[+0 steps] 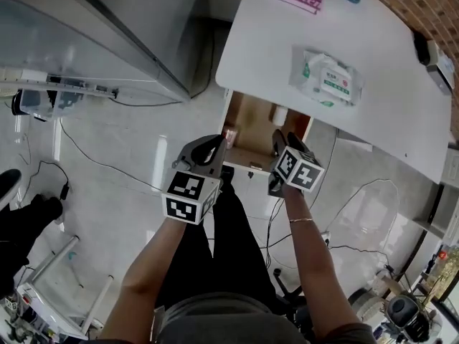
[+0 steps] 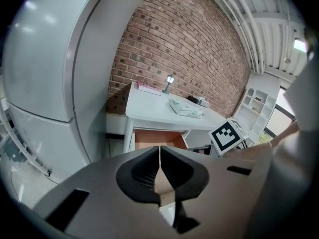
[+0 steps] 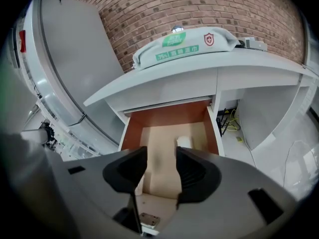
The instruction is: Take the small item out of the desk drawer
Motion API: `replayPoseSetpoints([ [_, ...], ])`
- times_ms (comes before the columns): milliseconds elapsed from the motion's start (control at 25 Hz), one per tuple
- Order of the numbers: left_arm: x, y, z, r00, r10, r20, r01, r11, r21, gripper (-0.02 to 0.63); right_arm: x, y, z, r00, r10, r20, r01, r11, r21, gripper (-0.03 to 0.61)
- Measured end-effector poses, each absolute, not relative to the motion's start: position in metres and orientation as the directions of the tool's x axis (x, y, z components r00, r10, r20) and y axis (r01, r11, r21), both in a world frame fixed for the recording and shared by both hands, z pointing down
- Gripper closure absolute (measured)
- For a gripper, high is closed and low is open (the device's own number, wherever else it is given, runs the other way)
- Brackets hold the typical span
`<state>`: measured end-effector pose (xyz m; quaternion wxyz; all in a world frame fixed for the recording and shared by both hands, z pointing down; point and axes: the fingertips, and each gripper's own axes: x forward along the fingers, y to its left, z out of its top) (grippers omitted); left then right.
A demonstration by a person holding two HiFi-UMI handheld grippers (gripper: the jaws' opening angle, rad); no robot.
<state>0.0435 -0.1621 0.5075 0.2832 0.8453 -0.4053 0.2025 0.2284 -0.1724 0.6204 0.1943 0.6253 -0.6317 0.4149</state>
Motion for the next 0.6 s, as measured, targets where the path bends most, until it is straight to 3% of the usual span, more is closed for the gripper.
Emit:
replayPoseSetpoints([
  [600, 0.041, -0.166, 0.536, 0.591, -0.564, 0.577, -0.801, -0.494, 0.339, 0.586, 0.239, -0.2, 0.678, -0.089, -0.556, 0.827, -0.977, -0.114, -0.182, 0.39],
])
